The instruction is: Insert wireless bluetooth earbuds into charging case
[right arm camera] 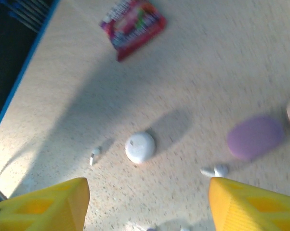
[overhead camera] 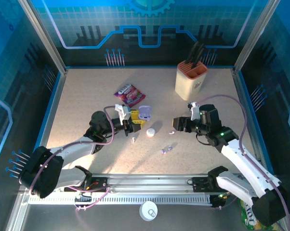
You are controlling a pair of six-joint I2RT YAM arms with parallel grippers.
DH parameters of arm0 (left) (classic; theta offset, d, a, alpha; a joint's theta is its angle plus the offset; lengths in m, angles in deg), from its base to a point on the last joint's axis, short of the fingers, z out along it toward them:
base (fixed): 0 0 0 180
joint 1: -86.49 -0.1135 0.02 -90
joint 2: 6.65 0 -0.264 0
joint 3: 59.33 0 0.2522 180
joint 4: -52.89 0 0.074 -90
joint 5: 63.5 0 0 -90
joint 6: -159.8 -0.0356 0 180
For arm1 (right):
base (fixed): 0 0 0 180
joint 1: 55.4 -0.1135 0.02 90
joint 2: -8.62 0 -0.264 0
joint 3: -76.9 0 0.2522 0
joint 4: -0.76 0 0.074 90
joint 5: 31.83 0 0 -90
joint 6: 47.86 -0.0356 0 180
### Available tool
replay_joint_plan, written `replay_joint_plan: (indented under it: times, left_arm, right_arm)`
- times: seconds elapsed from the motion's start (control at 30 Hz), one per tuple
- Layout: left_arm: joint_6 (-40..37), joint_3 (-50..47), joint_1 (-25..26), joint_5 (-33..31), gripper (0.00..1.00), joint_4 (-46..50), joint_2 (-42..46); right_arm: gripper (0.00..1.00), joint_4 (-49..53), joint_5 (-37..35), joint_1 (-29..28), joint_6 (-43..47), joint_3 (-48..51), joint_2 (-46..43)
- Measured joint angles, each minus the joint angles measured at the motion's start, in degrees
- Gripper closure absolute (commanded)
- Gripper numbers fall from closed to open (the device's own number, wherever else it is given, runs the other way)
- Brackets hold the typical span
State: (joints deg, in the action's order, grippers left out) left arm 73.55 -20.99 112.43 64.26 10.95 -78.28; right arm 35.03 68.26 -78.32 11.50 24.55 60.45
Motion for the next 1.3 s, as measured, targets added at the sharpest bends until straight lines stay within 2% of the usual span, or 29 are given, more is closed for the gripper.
replay_joint_plan:
  times: [0.13,0.4,0.53,0.7,0.93,1.07,1.3]
  left_arm:
    - [2.45,-0.5,-1.25,-1.09,0.62,-5.73,-1.97]
    - [9.64,-0.04,-7.98,-0.63,0.64,-16.92,-11.52]
    - [11.43,1.73,-10.29,-0.5,0.63,-18.93,-13.9]
    - [12.39,3.34,-12.31,-0.44,0.63,-21.22,-13.99]
    - [13.38,3.69,-14.97,0.15,0.62,-21.84,-14.19]
    - [14.34,4.63,-15.45,1.11,0.62,-22.21,-15.23]
    - [14.64,4.96,-16.22,2.64,0.62,-22.21,-15.43]
  right_arm:
    - [0.36,2.19,-5.99,-7.37,-5.77,4.81,0.37]
    - [0.36,7.89,-23.04,-24.81,-10.45,4.92,8.02]
    - [0.37,13.64,-31.67,-32.15,-12.15,1.05,16.11]
    - [0.41,21.44,-40.65,-39.41,-15.65,-9.27,27.87]
    - [0.58,36.35,-48.06,-44.76,-21.88,-26.51,46.93]
    - [0.61,40.85,-48.96,-46.36,-22.97,-31.91,54.18]
    - [0.65,43.87,-48.59,-46.58,-22.69,-36.46,60.52]
